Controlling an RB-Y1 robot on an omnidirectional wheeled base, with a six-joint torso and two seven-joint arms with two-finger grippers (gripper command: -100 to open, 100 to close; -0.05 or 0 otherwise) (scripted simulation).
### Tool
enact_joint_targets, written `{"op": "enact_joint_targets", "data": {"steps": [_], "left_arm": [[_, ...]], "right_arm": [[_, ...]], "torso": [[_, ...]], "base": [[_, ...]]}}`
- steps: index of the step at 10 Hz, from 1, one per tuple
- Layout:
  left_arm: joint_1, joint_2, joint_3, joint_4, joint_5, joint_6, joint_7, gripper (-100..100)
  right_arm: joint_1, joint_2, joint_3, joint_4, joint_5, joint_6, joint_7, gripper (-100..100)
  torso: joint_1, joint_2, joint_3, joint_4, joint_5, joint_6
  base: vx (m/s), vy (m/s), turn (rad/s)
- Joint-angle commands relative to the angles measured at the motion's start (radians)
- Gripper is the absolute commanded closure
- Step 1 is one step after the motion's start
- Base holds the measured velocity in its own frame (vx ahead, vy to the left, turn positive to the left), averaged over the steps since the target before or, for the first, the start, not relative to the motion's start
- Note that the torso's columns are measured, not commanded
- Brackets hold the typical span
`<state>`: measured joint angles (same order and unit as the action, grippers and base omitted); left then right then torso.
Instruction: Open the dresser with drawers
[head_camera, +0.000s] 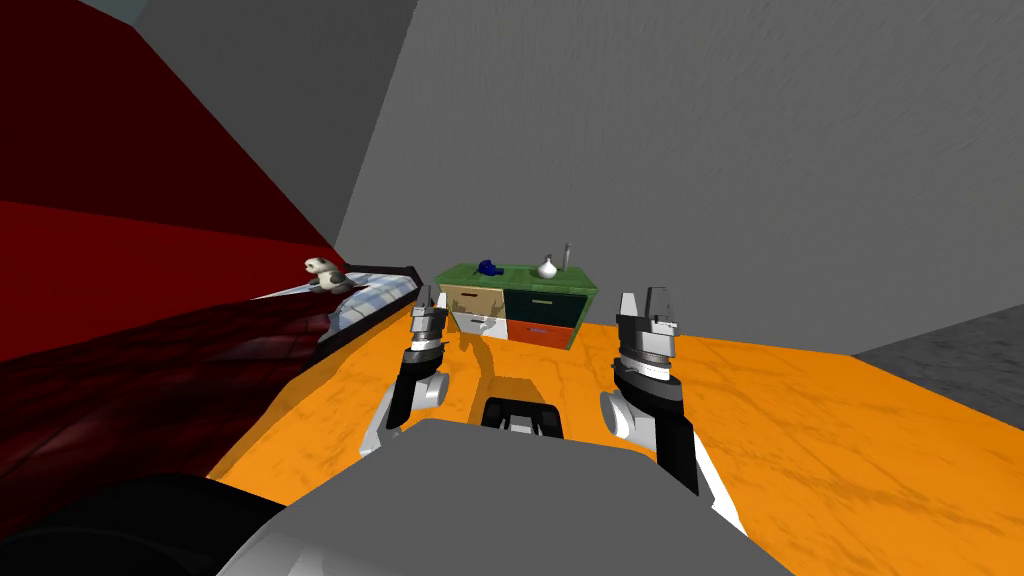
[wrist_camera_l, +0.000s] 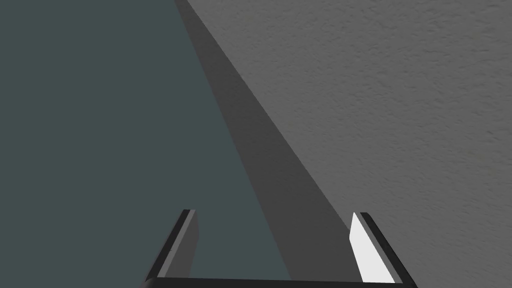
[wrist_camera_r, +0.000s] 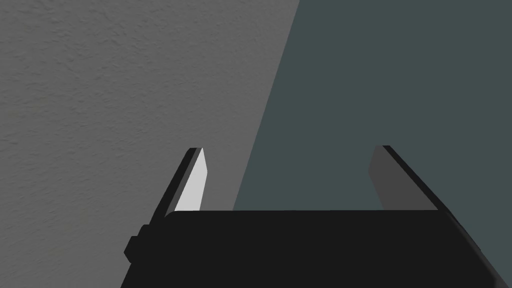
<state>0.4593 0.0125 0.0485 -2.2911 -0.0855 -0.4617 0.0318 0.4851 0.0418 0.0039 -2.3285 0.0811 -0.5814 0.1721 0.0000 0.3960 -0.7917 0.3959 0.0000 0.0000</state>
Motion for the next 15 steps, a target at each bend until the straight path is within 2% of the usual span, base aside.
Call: {"op": "enact_joint_targets", "data": {"steps": [1,3,4,6,9,15], "left_arm": [[0.0,0.0,0.0,0.0,0.0,0.0,0.0,0],[0.0,0.0,0.0,0.0,0.0,0.0,0.0,0],[-0.001,0.028,-0.002,0.01,-0.001,-0.002,-0.001,-100],[-0.005,0.064,-0.008,0.035,-0.005,-0.006,-0.004,-100],[-0.013,0.104,-0.021,0.092,-0.013,-0.016,-0.009,-100],[-0.034,0.134,-0.057,0.248,-0.034,-0.042,-0.025,-100]], "right_arm": [[0.0,0.0,0.0,0.0,0.0,0.0,0.0,0],[0.0,0.0,0.0,0.0,0.0,0.0,0.0,0],[0.0,0.0,0.0,0.0,0.0,0.0,0.0,0],[0.0,0.0,0.0,0.0,0.0,0.0,0.0,0],[0.0,0.0,0.0,0.0,0.0,0.0,0.0,0],[0.0,0.0,0.0,0.0,0.0,0.0,0.0,0]], "torso": [[0.0,0.074,-0.147,0.074,0.0,0.0],[0.0,0.222,-0.443,0.221,0.0,0.0],[0.0,0.295,-0.59,0.295,0.0,0.0],[-0.001,0.337,-0.68,0.338,0.0,0.0],[0.0,0.341,-0.685,0.342,0.0,0.0],[0.0,0.342,-0.684,0.342,0.0,0.0]], "base": [[0.0,0.0,0.0],[0.0,0.0,0.0],[0.023,-0.013,0.001],[0.055,-0.032,0.002],[0.088,-0.051,0.003],[0.123,-0.072,0.004]]}}
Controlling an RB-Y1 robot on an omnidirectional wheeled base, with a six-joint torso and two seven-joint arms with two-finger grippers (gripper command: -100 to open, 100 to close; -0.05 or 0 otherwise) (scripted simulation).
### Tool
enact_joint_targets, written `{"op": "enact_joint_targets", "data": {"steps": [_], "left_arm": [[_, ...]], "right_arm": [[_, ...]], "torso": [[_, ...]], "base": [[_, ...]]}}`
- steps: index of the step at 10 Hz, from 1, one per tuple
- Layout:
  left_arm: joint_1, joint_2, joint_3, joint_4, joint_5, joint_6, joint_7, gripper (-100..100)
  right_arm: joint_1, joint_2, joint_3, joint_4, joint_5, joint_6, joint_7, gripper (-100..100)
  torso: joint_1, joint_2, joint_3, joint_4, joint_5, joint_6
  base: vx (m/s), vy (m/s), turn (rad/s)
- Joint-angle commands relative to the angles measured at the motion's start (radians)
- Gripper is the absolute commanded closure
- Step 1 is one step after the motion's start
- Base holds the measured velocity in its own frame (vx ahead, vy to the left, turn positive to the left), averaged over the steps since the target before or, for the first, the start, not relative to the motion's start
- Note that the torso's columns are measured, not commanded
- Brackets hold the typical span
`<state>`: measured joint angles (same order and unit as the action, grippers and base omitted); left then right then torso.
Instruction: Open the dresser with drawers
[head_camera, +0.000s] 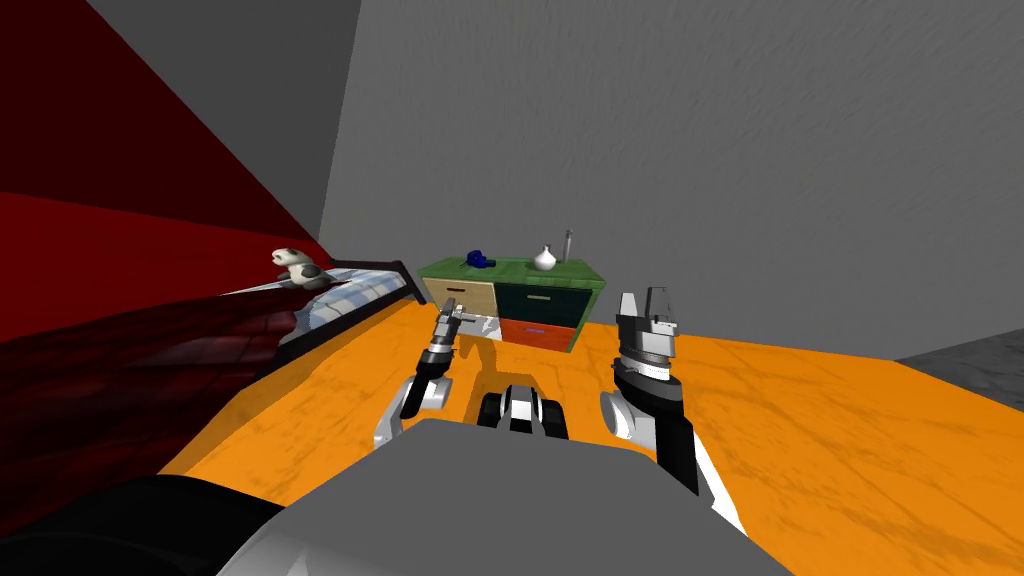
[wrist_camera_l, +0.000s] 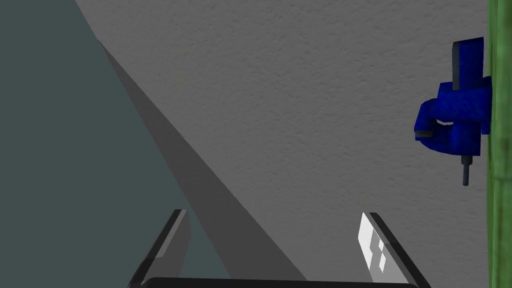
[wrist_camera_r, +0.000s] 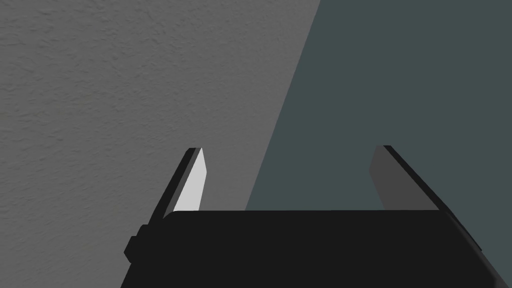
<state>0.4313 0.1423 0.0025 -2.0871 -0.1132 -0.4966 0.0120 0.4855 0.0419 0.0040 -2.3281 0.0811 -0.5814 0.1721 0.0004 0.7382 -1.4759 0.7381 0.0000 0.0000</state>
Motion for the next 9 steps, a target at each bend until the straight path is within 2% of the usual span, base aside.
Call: {"op": "enact_joint_targets", "data": {"steps": [1,9], "left_arm": [[-0.009,0.005,-0.017,0.07,-0.01,-0.011,-0.008,-100],[-0.037,0.014,-0.063,0.274,-0.038,-0.045,-0.028,-100]], "right_arm": [[0.0,0.0,0.0,0.0,0.0,0.0,0.0,0],[0.0,0.0,0.0,0.0,0.0,0.0,0.0,0]], "torso": [[0.0,-0.001,0.0,0.0,0.0,0.0],[-0.002,-0.002,-0.001,-0.001,0.0,0.0]], "base": [[0.144,-0.082,0.004],[0.127,-0.077,0.004]]}}
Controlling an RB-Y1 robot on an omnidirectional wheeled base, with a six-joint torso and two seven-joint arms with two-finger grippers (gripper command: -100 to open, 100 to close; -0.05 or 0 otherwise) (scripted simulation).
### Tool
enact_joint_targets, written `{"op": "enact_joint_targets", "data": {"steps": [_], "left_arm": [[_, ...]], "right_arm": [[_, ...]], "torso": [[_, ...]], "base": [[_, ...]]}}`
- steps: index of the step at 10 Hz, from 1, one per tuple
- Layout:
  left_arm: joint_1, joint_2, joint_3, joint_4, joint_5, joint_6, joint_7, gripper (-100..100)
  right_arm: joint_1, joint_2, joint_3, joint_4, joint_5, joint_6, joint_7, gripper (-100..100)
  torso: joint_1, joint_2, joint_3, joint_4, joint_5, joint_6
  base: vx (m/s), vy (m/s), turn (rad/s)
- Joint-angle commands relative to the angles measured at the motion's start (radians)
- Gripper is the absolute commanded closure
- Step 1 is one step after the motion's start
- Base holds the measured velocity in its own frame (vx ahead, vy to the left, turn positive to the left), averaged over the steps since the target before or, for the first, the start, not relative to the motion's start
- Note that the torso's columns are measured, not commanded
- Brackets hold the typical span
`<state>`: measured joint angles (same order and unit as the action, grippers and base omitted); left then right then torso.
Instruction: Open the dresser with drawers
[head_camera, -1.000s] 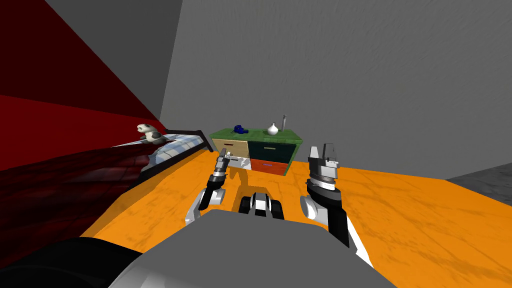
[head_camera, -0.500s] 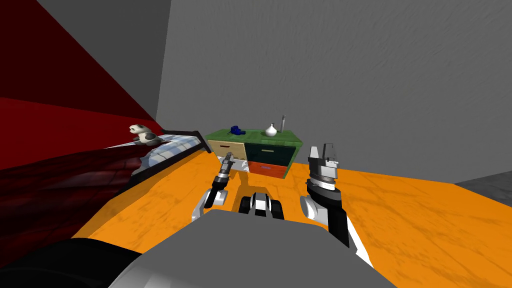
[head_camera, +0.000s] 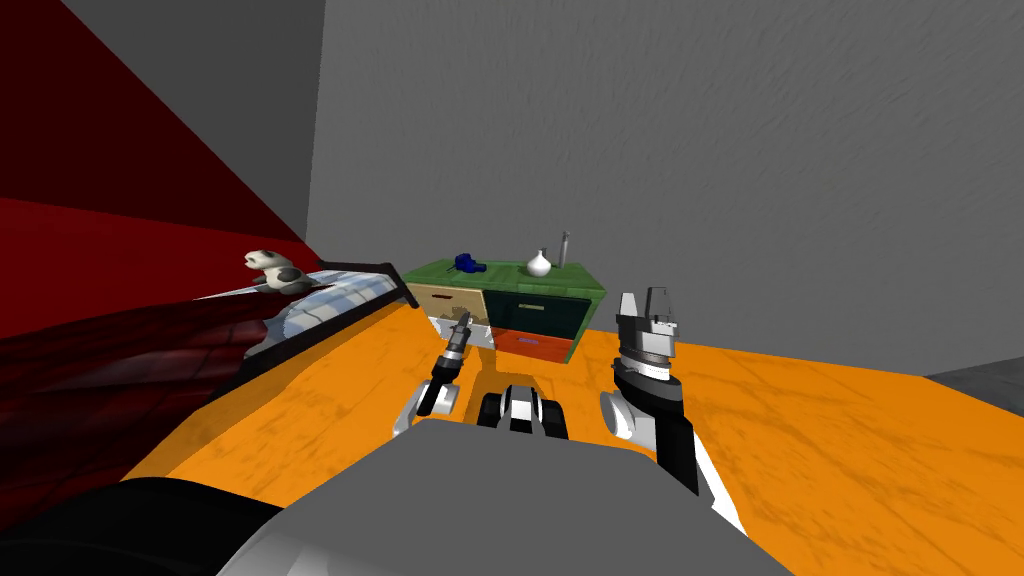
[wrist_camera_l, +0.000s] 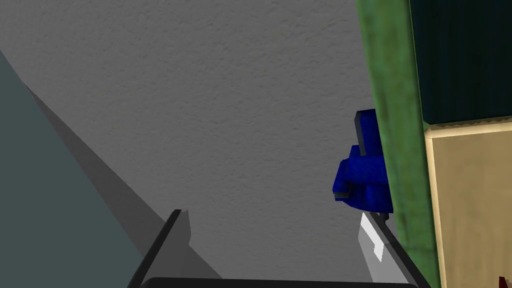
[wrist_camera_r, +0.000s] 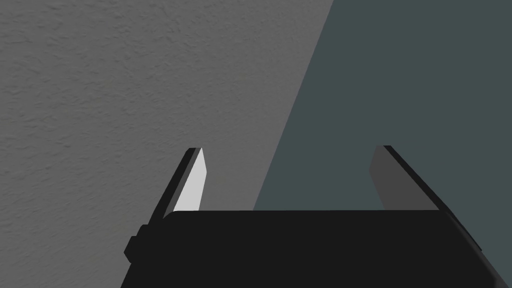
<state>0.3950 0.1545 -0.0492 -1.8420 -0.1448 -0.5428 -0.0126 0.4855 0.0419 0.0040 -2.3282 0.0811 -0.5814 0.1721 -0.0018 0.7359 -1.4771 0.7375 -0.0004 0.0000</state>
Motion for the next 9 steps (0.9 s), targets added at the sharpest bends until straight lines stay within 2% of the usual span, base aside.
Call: {"op": "enact_joint_targets", "data": {"steps": [1,9], "left_arm": [[-0.003,0.002,-0.017,0.049,-0.01,-0.002,-0.006,-100],[-0.03,-0.008,-0.063,0.251,-0.038,-0.037,-0.026,-100]], "right_arm": [[0.0,0.0,0.0,0.0,0.0,0.0,0.0,0],[0.0,0.0,0.0,0.0,0.0,0.0,0.0,0]], "torso": [[0.002,0.0,0.0,0.0,0.0,0.0],[0.002,0.001,0.0,0.0,0.0,0.0]], "base": [[0.13,-0.068,0.002],[0.117,-0.071,0.004]]}}
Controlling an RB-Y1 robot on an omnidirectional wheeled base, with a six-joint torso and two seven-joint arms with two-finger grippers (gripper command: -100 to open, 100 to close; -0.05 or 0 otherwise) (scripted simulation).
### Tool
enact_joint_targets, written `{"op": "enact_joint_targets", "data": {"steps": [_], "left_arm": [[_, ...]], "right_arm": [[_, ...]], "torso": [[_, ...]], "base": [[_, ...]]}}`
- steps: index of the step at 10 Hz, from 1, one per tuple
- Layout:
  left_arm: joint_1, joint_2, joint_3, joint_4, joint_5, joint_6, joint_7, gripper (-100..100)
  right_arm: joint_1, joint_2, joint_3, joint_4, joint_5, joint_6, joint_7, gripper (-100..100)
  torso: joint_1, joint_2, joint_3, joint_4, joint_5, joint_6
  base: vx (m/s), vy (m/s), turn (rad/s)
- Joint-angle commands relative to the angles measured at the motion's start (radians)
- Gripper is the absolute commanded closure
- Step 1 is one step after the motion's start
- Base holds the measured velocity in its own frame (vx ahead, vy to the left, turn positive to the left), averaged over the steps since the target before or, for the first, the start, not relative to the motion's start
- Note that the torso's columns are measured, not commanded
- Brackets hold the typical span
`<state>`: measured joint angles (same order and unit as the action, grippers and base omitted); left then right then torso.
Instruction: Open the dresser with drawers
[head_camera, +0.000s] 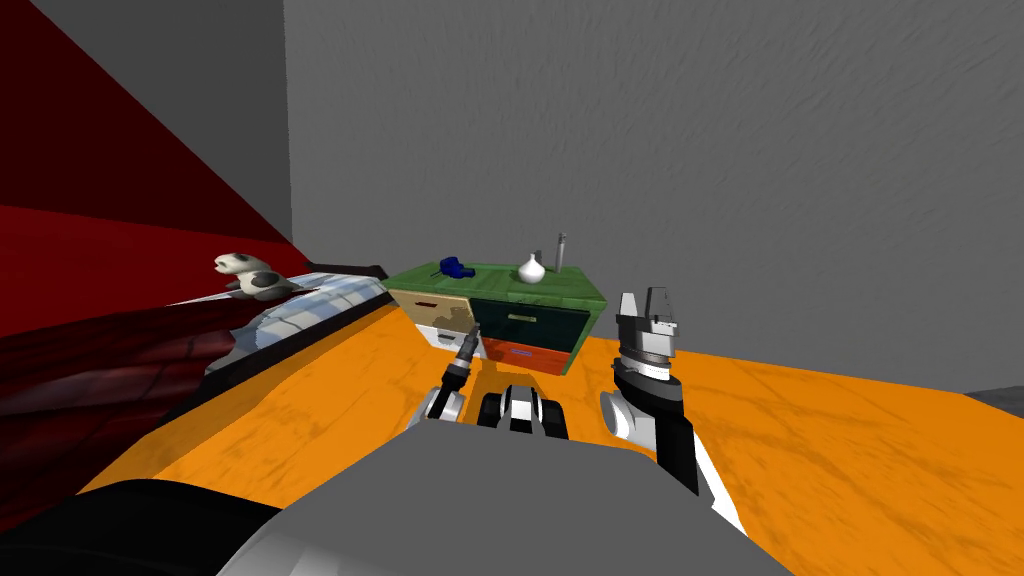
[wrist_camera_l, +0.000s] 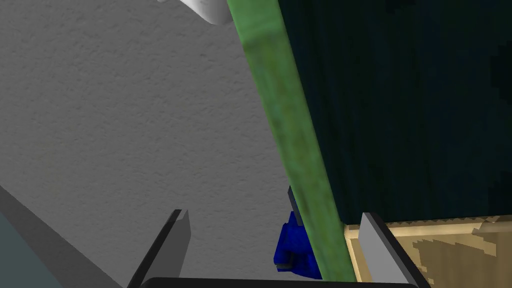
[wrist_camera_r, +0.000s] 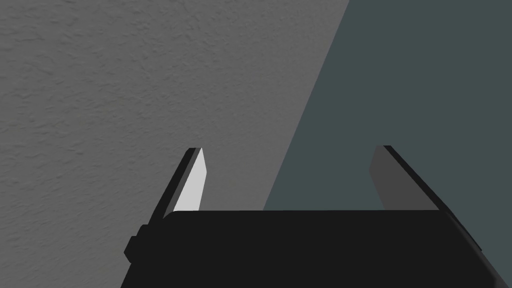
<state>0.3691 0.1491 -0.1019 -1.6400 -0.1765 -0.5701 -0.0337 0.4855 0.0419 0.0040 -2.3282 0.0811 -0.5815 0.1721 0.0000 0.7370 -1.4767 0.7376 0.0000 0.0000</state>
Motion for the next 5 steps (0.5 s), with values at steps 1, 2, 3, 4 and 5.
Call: {"op": "enact_joint_targets", "data": {"steps": [1,2,3,4,5], "left_arm": [[-0.008,-0.006,-0.017,0.078,-0.01,-0.014,-0.008,-100],[-0.012,-0.01,-0.023,0.107,-0.014,-0.019,-0.011,-100],[-0.016,-0.016,-0.03,0.135,-0.018,-0.024,-0.014,-100],[-0.02,-0.024,-0.036,0.162,-0.021,-0.029,-0.016,-100],[-0.023,-0.033,-0.042,0.188,-0.025,-0.033,-0.019,-100]], "right_arm": [[0.0,0.0,0.0,0.0,0.0,0.0,0.0,0],[0.0,0.0,0.0,0.0,0.0,0.0,0.0,0],[0.0,0.0,0.0,0.0,0.0,0.0,0.0,0],[0.0,0.0,0.0,0.0,0.0,0.0,0.0,0],[0.0,0.0,0.0,0.0,0.0,0.0,0.0,0]], "torso": [[0.001,0.001,0.001,0.0,0.0,0.0],[0.0,0.001,0.001,0.0,0.0,0.0],[-0.001,0.001,0.001,0.0,0.0,0.0],[0.0,0.001,0.001,0.0,0.0,0.0],[0.001,0.002,0.001,0.001,0.0,0.0]], "base": [[0.14,-0.088,0.003],[0.146,-0.096,0.007],[0.146,-0.089,0.006],[0.129,-0.077,0.005],[0.128,-0.078,0.001]]}}
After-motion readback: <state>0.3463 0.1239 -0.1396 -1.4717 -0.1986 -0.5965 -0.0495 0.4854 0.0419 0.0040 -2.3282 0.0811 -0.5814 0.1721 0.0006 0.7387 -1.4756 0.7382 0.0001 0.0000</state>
